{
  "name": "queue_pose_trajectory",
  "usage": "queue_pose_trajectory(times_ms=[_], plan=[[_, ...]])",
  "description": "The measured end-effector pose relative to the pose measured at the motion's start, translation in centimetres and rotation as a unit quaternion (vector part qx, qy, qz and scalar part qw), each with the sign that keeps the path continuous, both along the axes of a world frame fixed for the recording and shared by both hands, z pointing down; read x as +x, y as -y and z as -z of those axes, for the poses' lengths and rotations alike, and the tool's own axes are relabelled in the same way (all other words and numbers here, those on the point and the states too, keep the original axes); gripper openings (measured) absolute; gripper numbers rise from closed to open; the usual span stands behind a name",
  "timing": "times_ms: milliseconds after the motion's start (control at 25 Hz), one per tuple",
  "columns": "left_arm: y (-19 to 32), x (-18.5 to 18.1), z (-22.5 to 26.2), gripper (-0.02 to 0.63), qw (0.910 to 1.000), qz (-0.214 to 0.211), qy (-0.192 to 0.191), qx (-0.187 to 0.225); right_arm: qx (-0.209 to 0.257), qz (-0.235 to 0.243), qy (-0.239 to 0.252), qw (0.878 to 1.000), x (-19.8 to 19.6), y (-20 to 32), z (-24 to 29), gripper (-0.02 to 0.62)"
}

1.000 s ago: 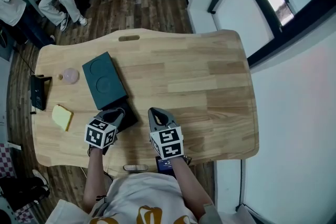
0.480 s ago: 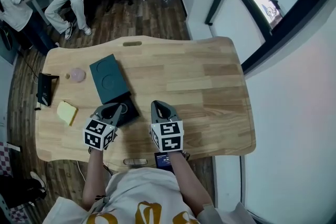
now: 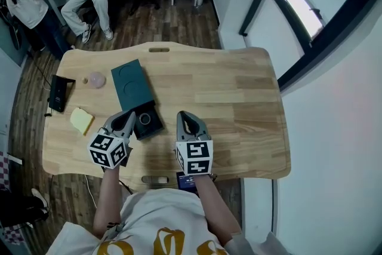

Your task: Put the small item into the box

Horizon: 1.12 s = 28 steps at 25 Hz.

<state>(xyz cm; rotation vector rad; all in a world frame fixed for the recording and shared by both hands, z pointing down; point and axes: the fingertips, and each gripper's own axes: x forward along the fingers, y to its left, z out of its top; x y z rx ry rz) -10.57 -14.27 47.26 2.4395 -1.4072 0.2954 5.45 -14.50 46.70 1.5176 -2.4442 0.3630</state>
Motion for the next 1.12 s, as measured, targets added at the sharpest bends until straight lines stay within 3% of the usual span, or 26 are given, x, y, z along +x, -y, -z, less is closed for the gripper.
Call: queue_pose_trajectory(times_ms=[600,840,1120], plan=[[0.3,-1.6,0.2,0.003,0.9986,0.040,0.019,0.028,-0.004,0.045,-0.003,0.999,-1.3,-0.3,-0.8,0.003],[0.5,-1.2,-0.1,0.003,0.9994,0.032,-0.003,0.016,-0.007,0.048,-0.003,0.999,-1.2,-0.1,-1.1,0.003],[0.9,-0.9,-0.1,0.003,0.9995,0.028,0.000,0.016,-0.006,0.052,-0.007,0.999,-1.2,0.3,-1.0,0.003]])
